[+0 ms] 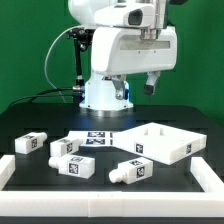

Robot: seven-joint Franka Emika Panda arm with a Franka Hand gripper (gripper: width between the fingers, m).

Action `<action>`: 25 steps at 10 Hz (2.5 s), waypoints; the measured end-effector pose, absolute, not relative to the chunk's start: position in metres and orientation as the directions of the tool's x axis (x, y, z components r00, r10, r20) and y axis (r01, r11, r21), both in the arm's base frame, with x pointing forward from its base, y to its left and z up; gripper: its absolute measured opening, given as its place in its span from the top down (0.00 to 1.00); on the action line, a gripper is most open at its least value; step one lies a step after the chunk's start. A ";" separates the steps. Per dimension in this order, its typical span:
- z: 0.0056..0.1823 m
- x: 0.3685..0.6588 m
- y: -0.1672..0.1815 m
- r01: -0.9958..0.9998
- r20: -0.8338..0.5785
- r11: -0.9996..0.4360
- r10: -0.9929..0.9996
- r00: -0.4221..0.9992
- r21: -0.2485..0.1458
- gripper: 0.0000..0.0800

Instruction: Assemble one leg

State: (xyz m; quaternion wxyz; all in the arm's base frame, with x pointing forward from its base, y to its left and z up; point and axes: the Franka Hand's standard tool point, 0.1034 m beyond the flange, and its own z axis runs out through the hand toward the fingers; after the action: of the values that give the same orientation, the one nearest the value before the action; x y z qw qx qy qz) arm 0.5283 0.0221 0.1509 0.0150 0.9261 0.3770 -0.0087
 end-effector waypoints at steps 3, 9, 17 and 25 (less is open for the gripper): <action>0.151 0.528 0.022 0.698 -0.027 -0.716 0.697 0.716 0.020 0.19; 0.128 0.525 0.019 0.667 -0.025 -0.745 0.667 0.745 0.014 0.19; 0.114 0.537 0.018 0.286 0.002 -0.957 0.286 0.958 -0.035 0.19; 0.052 0.548 0.035 -0.383 0.020 -0.920 -0.386 0.922 -0.088 0.19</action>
Offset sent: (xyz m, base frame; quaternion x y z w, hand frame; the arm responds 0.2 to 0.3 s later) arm 0.0000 0.0000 0.0000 0.0000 0.0000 0.0000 1.0000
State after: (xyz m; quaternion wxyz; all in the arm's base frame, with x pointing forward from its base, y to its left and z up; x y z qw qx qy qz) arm 0.5482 0.0346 0.0517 -0.0412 0.9795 -0.1963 0.0185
